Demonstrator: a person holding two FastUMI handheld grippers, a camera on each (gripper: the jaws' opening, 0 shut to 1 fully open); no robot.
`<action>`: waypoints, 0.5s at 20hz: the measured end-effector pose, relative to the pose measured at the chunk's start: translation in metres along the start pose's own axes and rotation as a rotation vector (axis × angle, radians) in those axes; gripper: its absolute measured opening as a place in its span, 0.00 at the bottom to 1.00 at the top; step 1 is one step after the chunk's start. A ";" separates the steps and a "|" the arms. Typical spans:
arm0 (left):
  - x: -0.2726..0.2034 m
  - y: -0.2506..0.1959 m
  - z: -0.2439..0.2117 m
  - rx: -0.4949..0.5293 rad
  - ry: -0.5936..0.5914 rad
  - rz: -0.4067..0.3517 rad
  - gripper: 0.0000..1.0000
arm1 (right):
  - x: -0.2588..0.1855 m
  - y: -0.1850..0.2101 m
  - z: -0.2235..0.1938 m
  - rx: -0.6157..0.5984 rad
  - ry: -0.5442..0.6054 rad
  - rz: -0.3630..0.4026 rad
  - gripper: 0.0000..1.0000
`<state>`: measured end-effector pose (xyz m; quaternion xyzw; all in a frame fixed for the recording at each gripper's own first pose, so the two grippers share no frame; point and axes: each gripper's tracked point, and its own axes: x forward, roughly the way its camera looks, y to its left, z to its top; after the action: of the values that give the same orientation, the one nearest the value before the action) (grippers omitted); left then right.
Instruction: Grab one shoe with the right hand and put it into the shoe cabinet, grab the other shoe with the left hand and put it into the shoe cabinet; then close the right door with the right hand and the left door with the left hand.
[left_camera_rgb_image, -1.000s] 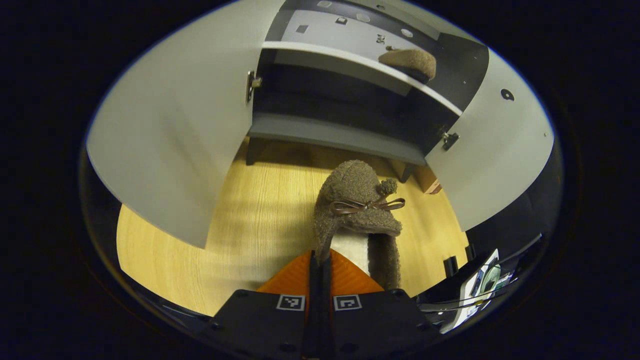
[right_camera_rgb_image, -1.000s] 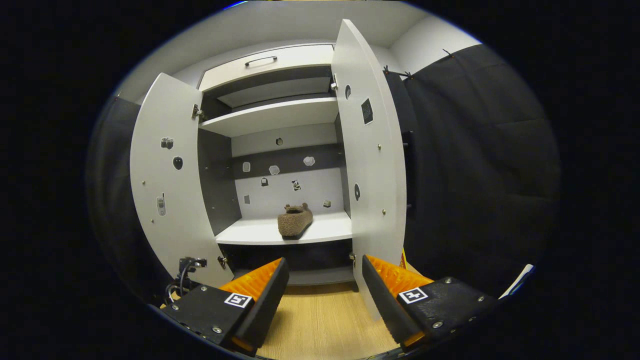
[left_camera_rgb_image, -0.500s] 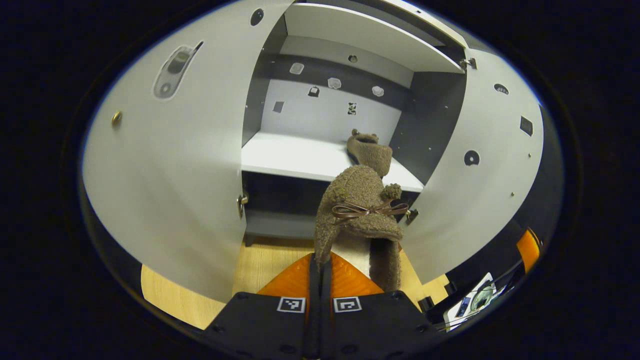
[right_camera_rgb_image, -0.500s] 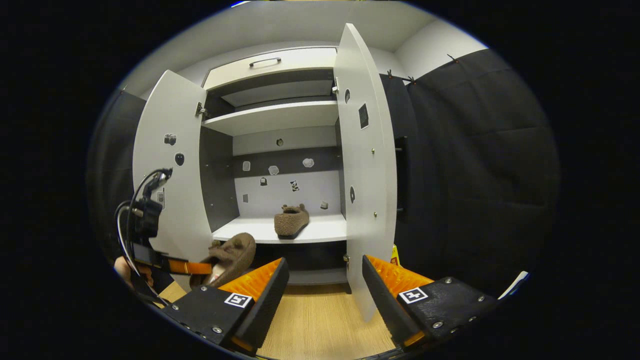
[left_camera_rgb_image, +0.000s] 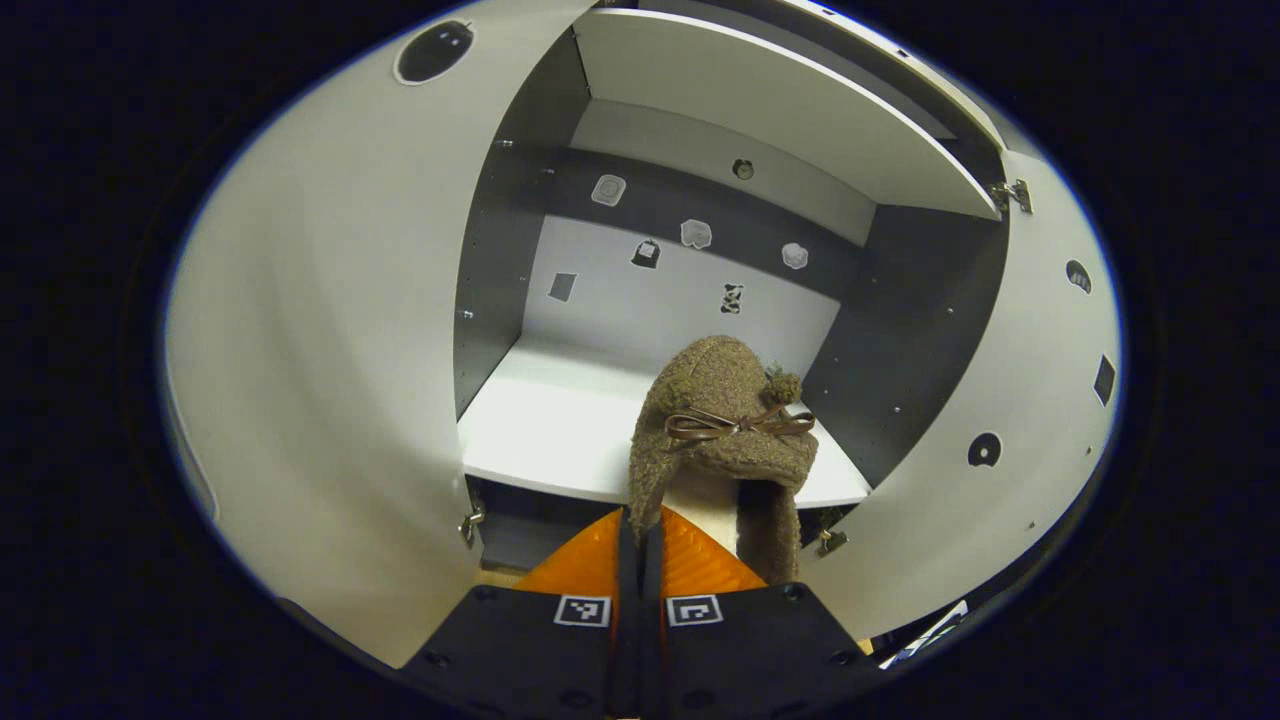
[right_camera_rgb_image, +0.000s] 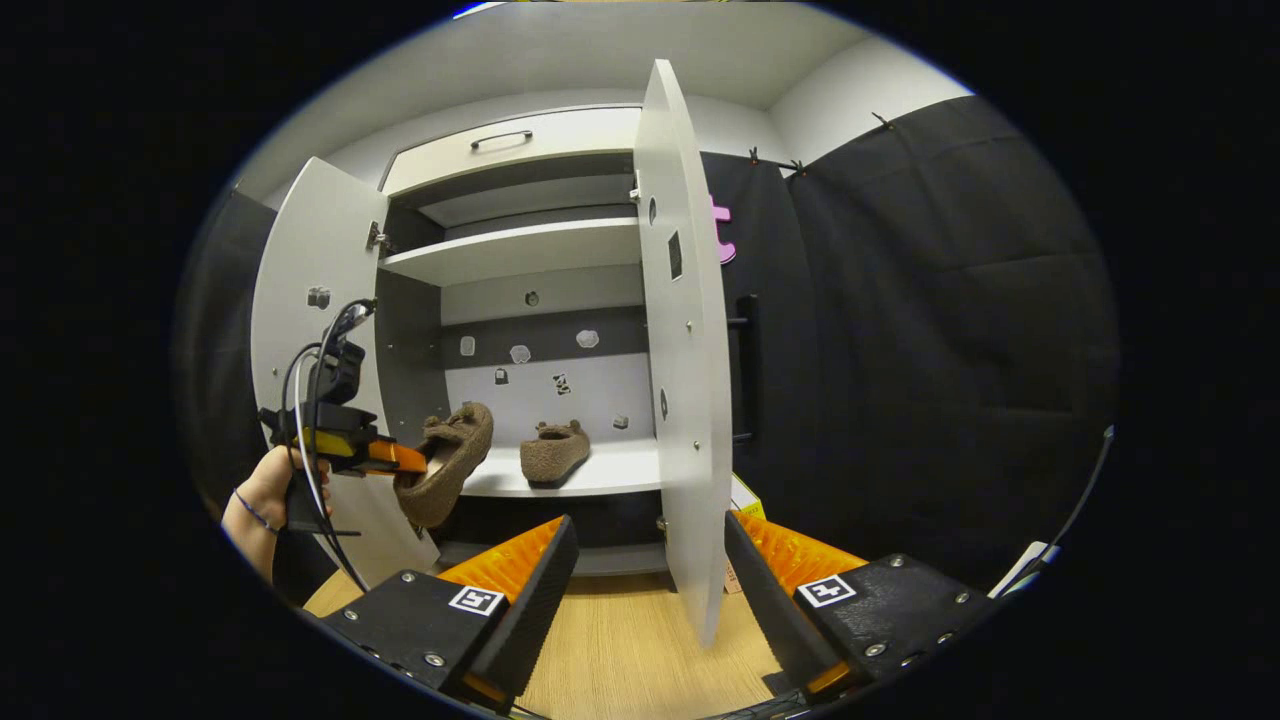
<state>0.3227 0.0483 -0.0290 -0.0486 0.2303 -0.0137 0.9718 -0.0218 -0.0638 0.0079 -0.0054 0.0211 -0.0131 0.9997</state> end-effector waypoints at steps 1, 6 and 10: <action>0.012 0.002 0.009 0.013 -0.007 0.016 0.06 | -0.001 -0.004 0.002 0.002 -0.001 -0.007 0.91; 0.059 0.009 0.016 0.070 0.016 0.072 0.06 | -0.001 -0.020 0.010 -0.007 -0.022 -0.045 0.91; 0.082 0.000 0.013 -0.044 0.046 0.033 0.06 | 0.004 -0.031 0.012 -0.007 -0.016 -0.067 0.91</action>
<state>0.4021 0.0451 -0.0537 -0.0659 0.2535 0.0066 0.9651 -0.0180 -0.0945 0.0201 -0.0094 0.0129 -0.0463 0.9988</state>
